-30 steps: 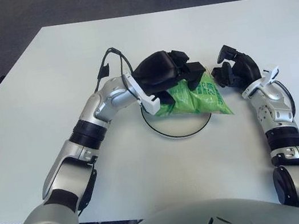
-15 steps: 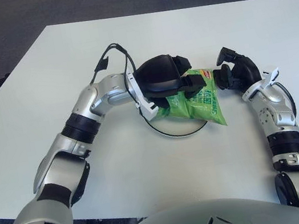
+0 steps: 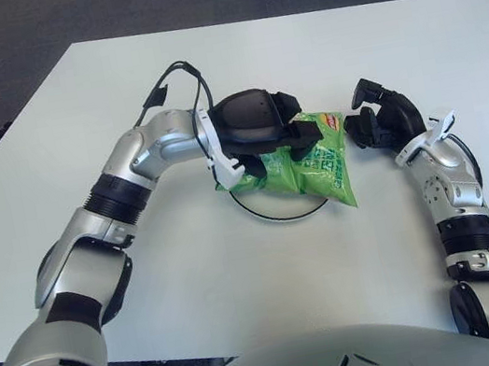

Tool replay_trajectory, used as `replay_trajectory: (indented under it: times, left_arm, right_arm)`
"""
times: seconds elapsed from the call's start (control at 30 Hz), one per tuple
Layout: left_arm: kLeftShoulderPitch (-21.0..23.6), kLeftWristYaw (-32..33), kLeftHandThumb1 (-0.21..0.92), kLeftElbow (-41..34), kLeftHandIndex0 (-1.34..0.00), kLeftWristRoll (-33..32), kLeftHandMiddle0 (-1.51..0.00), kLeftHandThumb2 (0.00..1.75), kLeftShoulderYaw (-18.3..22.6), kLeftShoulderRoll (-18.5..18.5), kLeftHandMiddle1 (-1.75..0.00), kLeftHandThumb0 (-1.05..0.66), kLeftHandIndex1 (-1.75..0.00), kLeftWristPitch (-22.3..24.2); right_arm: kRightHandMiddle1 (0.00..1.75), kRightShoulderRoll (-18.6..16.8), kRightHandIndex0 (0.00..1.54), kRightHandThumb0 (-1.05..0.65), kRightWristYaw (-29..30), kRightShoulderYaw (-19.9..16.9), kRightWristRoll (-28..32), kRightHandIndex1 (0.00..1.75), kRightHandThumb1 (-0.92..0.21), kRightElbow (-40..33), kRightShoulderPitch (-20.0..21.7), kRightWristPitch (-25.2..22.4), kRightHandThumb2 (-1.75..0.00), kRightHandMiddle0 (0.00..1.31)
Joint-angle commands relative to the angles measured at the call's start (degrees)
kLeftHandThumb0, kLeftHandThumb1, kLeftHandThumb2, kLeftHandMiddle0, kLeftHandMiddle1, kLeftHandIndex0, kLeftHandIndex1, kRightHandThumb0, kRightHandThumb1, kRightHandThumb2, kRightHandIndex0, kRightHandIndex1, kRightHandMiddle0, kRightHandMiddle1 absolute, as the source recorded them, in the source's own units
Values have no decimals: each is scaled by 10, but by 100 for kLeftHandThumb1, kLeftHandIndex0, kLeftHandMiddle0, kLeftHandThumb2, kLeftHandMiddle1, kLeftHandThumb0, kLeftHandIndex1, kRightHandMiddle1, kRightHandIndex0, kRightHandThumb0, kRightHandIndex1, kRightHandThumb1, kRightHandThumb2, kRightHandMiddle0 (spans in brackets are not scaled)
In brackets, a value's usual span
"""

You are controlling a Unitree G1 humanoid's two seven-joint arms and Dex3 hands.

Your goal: Put the snack into the plate.

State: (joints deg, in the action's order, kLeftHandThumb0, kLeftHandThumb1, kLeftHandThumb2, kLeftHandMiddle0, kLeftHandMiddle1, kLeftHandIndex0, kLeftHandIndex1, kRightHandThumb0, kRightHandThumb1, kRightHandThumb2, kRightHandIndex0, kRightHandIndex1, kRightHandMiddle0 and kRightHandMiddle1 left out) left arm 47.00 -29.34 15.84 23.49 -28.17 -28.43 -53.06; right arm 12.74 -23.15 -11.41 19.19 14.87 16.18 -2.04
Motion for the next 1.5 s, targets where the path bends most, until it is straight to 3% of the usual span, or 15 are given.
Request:
replay_trajectory:
  times: [0.0,0.17,0.33,0.43,0.53,0.67,0.93,1.07,1.27,1.47]
  left_arm:
    - [25,-90,33,-2,-2,-90,-16,107,-15,-19,-137,-27,-115,38]
    - [34,-198,32,5,0,-209,-2,99,-19,-15,-80,-54,-83,89]
    - [43,-270,35,15,0,-271,0,94,-6,-5,-48,-61,-64,132]
    - [53,-310,39,28,0,-300,0,89,1,3,-20,-67,-46,144]
    - [63,-336,44,39,0,-308,0,81,10,9,-7,-75,-26,149]
    - [71,-358,51,47,0,-309,0,68,22,14,-1,-86,-6,162]
    - [65,-337,52,38,0,-289,0,59,61,19,0,-87,0,187]
    - [60,-326,48,35,0,-296,0,65,84,20,0,-81,0,210]
    - [66,-326,51,68,0,-310,0,70,135,-1,0,-84,0,185]
    - [70,-314,56,150,0,-336,0,69,179,24,0,-87,0,170]
  right_arm:
    - [175,-4,129,-48,-5,-3,2,175,-34,43,-20,-12,-130,60]
    - [175,-4,130,-48,-13,-10,4,175,-32,84,-5,-1,-131,61]
    - [175,-3,130,-48,-10,-11,-4,175,-32,101,2,11,-132,62]
    - [175,1,128,-48,-7,-8,-13,175,-32,99,2,18,-132,62]
    - [175,1,127,-48,-4,-6,-14,175,-32,86,-4,13,-132,61]
    - [175,-2,128,-48,7,2,-11,175,-32,30,-29,-14,-132,61]
    - [175,3,130,-48,17,9,-16,175,-33,8,-34,-36,-131,61]
    - [175,6,131,-48,15,11,-19,175,-34,18,-29,-30,-129,60]
    - [175,8,131,-47,15,11,-20,175,-35,28,-24,-23,-128,59]
    - [175,9,131,-47,13,11,-18,175,-35,36,-21,-17,-128,59]
